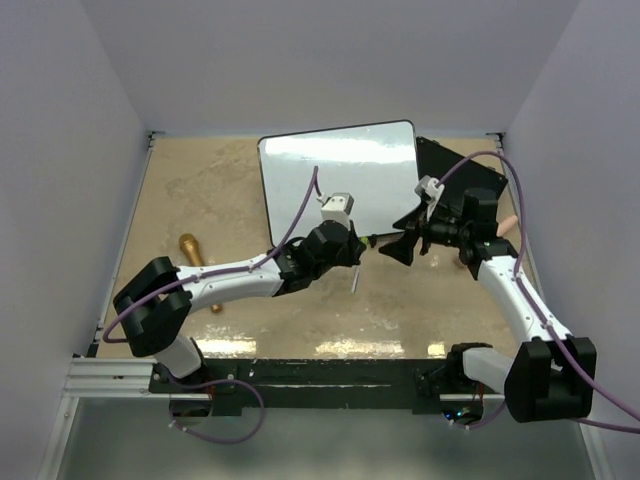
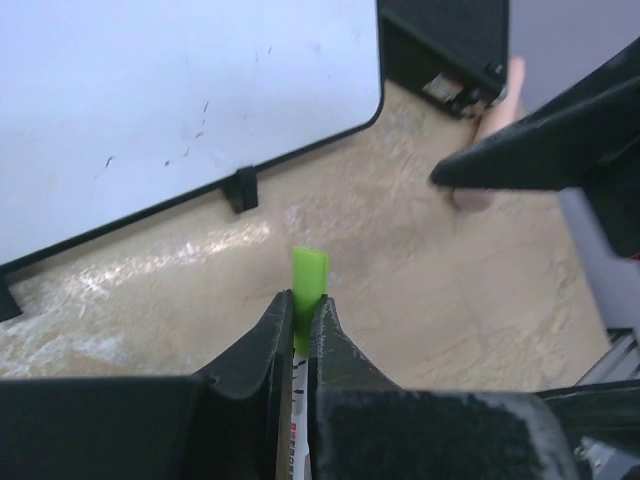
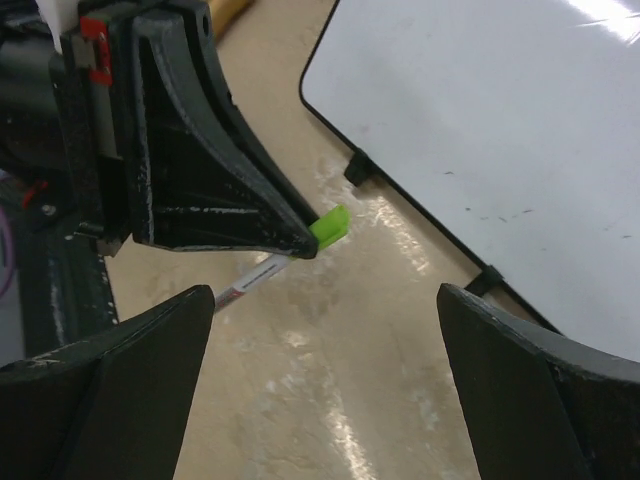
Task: Write a sentence on the whiteboard
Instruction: Pass from the left arm to the right
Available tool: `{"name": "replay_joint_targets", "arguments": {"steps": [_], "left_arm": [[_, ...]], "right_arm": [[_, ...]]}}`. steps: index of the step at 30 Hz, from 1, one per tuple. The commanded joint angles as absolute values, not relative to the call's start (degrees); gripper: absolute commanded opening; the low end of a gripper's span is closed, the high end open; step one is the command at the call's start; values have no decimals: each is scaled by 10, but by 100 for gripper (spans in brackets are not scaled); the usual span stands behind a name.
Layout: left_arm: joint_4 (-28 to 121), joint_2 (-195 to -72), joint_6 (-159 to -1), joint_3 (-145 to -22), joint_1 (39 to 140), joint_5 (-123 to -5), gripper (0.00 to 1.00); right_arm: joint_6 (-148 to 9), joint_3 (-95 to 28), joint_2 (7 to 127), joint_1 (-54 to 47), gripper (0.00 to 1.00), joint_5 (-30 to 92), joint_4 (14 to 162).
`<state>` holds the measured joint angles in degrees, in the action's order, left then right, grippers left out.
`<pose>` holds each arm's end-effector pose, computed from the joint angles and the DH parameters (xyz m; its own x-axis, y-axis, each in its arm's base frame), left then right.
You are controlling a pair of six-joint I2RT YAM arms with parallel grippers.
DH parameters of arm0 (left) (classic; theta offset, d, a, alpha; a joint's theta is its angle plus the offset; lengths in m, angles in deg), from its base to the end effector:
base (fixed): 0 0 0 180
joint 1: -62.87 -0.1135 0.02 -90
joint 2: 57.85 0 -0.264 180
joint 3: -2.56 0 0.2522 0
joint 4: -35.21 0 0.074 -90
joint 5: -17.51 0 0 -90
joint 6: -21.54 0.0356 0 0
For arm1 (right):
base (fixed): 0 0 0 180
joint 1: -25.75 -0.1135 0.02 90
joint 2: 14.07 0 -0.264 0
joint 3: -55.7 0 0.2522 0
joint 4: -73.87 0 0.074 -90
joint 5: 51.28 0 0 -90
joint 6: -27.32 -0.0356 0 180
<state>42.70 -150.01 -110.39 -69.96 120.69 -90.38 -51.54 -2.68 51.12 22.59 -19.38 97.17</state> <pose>0.2028 -0.3018 0.2434 -0.6216 -0.2062 -0.7557 0.3286 0.8071 -0.4905 0.2379 0.0434 0.2767 -0.3442 -0.1213 -0.9311 -0.8448 0.4726 0.2507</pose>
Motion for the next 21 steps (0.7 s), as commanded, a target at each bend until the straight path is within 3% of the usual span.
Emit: {"name": "replay_joint_targets", "arguments": {"steps": [1, 14, 21], "left_arm": [[307, -1473, -1164, -696, 1204, -946, 0], [214, -1475, -1196, -690, 1204, -1000, 0], [179, -1455, -1230, -664, 1205, -1056, 0]], "right_arm": [[-668, 20, 507, 209, 98, -237, 799], [-759, 39, 563, 170, 96, -232, 728], [-795, 44, 578, 168, 82, -246, 701]]}}
